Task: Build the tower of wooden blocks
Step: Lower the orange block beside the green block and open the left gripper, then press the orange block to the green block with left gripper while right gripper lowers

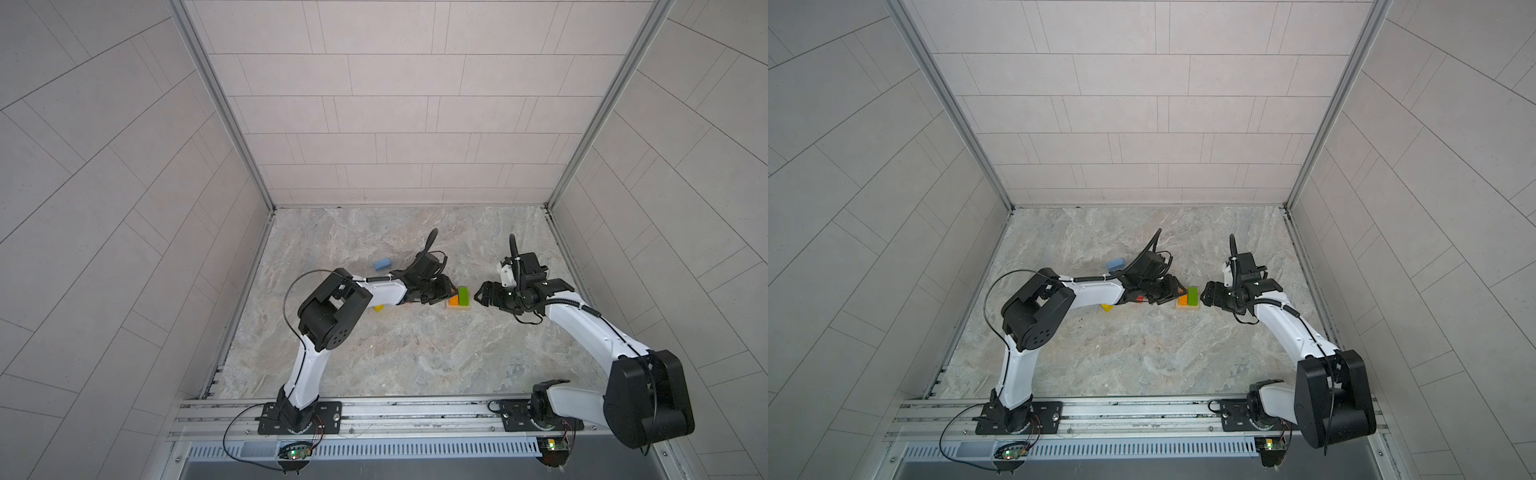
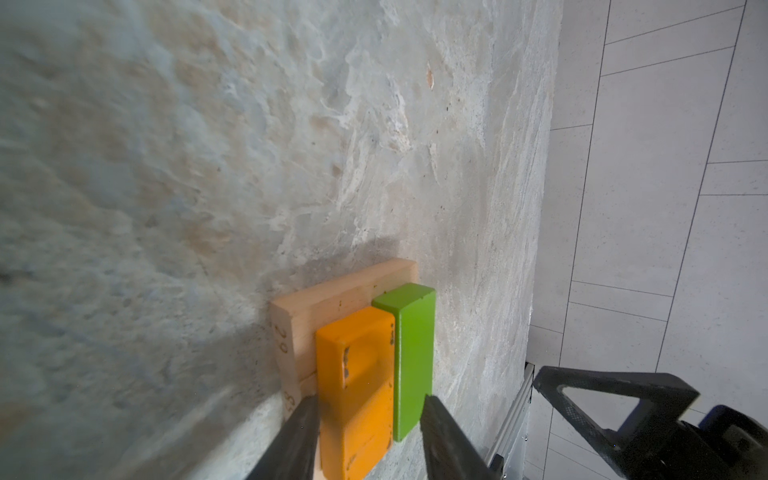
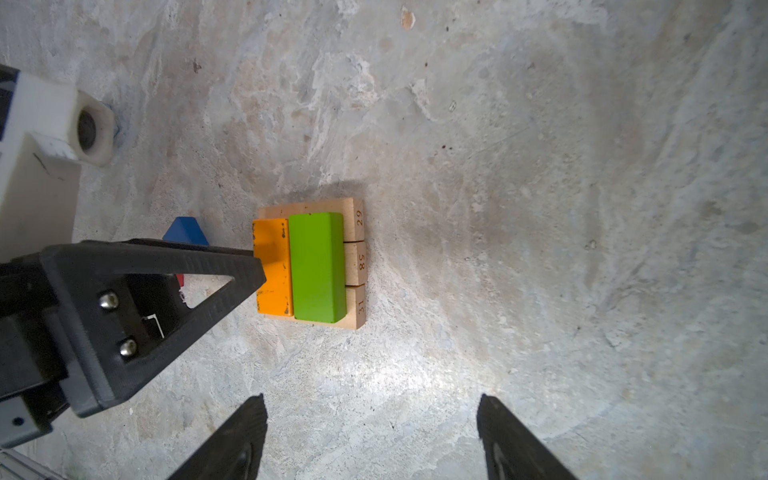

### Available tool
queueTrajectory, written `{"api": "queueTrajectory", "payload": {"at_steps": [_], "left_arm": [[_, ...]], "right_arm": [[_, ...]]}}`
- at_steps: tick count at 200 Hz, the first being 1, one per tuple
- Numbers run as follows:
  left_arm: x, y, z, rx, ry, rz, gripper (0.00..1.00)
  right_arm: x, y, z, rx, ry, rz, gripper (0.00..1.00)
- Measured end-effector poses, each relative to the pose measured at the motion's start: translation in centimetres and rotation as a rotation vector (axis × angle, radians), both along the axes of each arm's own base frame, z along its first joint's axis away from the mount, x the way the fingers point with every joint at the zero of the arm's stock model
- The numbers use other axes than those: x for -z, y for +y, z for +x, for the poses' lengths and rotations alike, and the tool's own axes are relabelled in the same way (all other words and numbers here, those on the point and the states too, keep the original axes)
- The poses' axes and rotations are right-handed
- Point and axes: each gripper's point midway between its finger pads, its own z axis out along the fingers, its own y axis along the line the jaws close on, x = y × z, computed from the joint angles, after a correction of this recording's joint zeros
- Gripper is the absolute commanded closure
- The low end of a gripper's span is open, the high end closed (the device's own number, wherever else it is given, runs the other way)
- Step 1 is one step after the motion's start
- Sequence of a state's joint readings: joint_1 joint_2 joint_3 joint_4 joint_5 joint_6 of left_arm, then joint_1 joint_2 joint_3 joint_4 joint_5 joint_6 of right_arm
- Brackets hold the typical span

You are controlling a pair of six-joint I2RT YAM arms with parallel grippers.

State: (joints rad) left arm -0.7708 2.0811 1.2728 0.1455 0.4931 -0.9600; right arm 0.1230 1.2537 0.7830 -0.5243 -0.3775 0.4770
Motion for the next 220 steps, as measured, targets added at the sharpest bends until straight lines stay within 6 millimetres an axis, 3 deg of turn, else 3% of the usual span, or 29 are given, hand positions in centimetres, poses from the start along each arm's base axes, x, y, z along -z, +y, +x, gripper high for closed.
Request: {"api": "queueTrajectory", "payload": {"at_steps": [34,67,112,163,220], "left_arm": [[-0.1,1.4,-0.3,0.008,0.001,0.070,0.49],[-1.7,3.1,0.0,0.006,-0.023,0.130,0.45],[-3.6,5.3,0.5,0.006,-0.067,0.240,0.26],[-2.4,6.8,-0.6,0.038,-0.034,0.328,0.21],[-1.2,6.1,-1.2,0.085,-0.009,0.373,0.17]], "right_arm": [[0.5,0.0,0.0,-0.004,0.016,-0.006,0.18],[1.0,-0.2,0.1,0.000,0.036,-0.013,0.17],[1.5,-0.9,0.9,0.023,0.049,-0.057,0.15],[2.7,-1.5,2.0,0.043,0.086,-0.100,0.11],[3.9,-1.8,2.9,0.046,0.118,-0.134,0.08]]}}
